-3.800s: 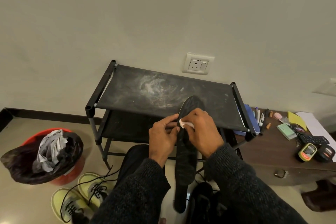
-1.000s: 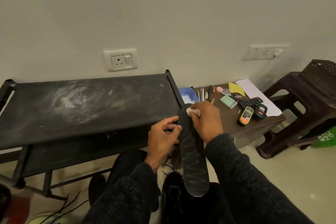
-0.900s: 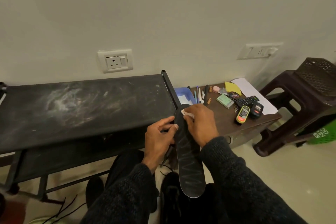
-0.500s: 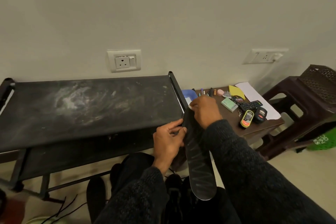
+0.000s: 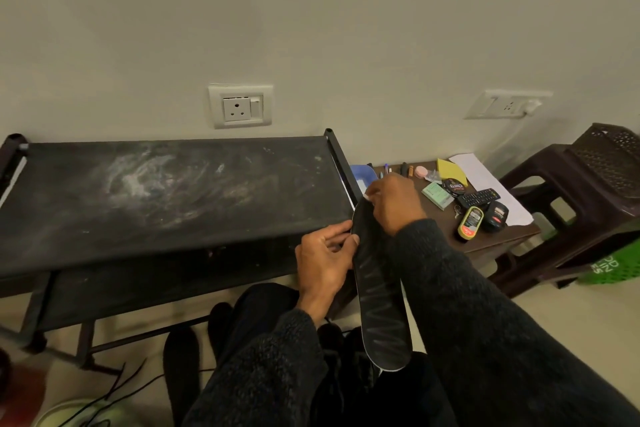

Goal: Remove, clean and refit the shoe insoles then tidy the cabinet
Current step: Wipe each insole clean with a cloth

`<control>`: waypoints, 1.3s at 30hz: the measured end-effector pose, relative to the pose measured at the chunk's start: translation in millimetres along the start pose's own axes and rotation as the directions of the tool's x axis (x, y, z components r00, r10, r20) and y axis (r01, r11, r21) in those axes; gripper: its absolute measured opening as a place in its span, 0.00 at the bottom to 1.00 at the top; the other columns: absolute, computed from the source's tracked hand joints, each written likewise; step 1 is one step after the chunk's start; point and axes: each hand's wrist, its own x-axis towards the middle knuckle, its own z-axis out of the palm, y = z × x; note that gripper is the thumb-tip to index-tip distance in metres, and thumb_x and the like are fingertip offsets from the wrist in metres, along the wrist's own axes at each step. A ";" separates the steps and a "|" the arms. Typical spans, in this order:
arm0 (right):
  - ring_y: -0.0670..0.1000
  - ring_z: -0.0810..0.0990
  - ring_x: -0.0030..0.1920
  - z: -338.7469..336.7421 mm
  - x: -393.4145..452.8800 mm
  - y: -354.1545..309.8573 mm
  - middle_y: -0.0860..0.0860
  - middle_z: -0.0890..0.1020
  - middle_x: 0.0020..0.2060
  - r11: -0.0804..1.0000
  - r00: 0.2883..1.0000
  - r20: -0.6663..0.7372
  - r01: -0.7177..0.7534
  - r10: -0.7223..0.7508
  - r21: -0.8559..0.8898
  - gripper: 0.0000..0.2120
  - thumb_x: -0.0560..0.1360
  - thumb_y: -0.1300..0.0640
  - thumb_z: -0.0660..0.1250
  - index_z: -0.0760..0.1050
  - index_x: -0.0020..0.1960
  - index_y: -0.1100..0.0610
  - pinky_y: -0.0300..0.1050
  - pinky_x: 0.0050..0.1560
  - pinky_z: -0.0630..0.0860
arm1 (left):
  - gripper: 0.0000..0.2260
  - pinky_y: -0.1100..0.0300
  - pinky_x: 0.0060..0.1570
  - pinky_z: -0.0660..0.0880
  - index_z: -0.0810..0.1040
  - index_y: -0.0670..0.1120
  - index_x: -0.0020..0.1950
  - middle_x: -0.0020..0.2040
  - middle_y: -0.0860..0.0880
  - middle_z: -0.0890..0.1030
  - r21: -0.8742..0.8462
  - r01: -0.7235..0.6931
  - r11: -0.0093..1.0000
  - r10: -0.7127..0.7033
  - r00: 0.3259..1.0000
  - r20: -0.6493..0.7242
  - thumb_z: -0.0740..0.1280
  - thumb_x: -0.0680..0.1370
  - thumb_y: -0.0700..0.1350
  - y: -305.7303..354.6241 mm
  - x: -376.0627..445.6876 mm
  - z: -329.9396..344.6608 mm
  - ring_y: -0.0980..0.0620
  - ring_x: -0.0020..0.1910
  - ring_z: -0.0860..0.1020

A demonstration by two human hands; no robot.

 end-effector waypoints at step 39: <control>0.57 0.80 0.60 -11.7 -6.6 -2.6 0.57 0.82 0.58 0.999 1.000 -0.008 0.006 -0.006 0.038 0.10 0.80 0.65 0.66 0.85 0.54 0.58 0.46 0.63 0.74 | 0.11 0.61 0.54 0.81 0.85 0.46 0.58 0.49 0.53 0.87 0.048 -0.007 0.999 0.014 0.990 -0.142 0.76 0.76 0.42 3.2 2.5 -4.5 0.62 0.48 0.84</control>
